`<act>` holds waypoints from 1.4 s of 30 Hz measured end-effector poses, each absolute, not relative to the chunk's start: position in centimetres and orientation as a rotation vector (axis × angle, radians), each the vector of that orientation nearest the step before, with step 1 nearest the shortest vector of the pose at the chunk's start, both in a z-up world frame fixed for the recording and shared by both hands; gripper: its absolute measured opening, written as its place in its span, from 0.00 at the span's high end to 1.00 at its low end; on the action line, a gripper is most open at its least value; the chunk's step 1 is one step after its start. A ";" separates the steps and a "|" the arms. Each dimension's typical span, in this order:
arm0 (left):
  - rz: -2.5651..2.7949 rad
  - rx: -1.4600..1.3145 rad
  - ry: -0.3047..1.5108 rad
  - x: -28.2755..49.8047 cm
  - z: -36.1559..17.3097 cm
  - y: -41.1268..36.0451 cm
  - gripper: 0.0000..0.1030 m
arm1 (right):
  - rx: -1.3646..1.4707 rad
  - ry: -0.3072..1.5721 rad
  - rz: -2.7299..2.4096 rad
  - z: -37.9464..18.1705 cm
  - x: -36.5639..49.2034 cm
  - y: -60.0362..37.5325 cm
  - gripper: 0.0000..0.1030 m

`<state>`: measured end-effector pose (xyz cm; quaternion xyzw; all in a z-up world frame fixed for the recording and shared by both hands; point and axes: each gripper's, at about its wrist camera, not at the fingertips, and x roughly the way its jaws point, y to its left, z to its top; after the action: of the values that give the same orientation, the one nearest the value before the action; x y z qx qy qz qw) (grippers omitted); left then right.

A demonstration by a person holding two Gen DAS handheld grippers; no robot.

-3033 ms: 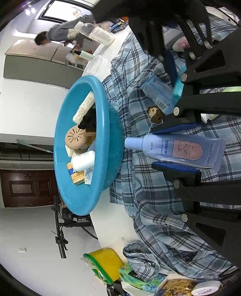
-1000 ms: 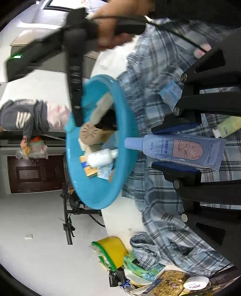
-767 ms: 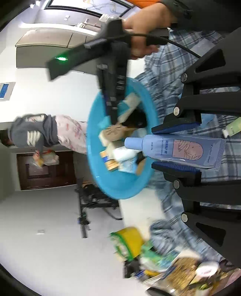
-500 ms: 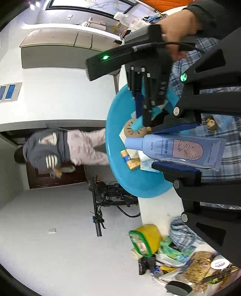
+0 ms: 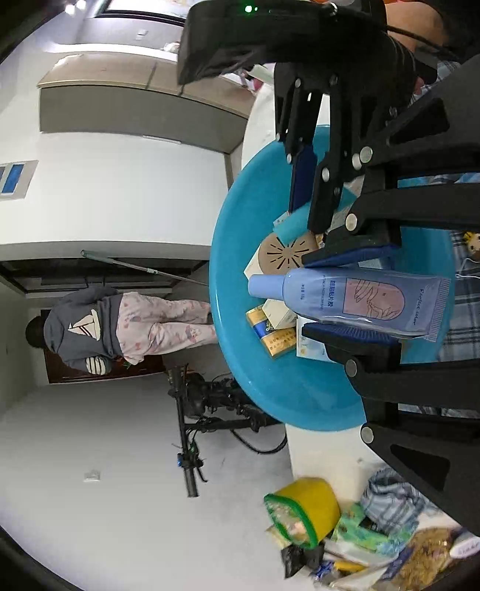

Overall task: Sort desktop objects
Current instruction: 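Release the teal tube into the basin while the left tool carries the lotion tube over, then lower the light blue lotion tube into the basin and open the left tool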

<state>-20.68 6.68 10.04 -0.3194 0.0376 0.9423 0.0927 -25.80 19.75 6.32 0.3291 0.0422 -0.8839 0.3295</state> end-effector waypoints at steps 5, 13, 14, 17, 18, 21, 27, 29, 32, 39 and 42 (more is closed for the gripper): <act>2.780 -1.011 0.110 -21.7 8.5 5.6 0.68 | 0.870 0.104 -2.331 6.3 -26.1 20.1 0.80; 2.774 -0.995 0.081 -21.7 9.0 4.9 0.68 | 0.854 0.123 -2.342 6.8 -25.7 19.6 0.80; 2.776 -0.993 0.084 -21.7 9.1 4.9 0.68 | 0.850 0.122 -2.344 6.9 -25.6 19.6 0.80; 2.794 -0.995 0.113 -21.6 9.1 5.1 0.68 | 0.838 0.125 -2.343 7.2 -25.4 19.5 0.80; 2.792 -0.995 0.112 -21.7 9.1 5.2 0.68 | 0.838 0.130 -2.346 7.3 -25.3 19.6 0.80; 2.787 -0.998 0.106 -21.8 9.1 5.0 0.68 | 0.840 0.129 -2.342 7.4 -25.3 19.6 0.80; 2.777 -0.987 0.093 -21.5 9.4 4.7 0.68 | 0.844 0.165 -2.346 7.5 -25.1 19.1 0.80; 2.778 -0.981 0.095 -21.4 9.5 4.8 0.68 | 0.842 0.181 -2.369 7.6 -24.9 19.1 0.76; 2.773 -0.978 0.079 -21.4 9.5 4.7 0.68 | 0.878 0.156 -2.326 7.0 -25.3 19.2 0.01; 2.775 -0.981 0.057 -21.4 9.7 4.3 0.68 | 0.902 0.132 -2.385 6.6 -26.2 19.8 0.01; 2.776 -0.978 0.048 -21.5 9.7 4.2 0.68 | 0.916 0.126 -2.397 6.5 -26.4 20.1 0.01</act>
<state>-21.45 4.16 9.75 -0.3307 0.0164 0.9384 0.0988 -26.44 20.10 6.53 0.3419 0.0471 -0.8951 0.2822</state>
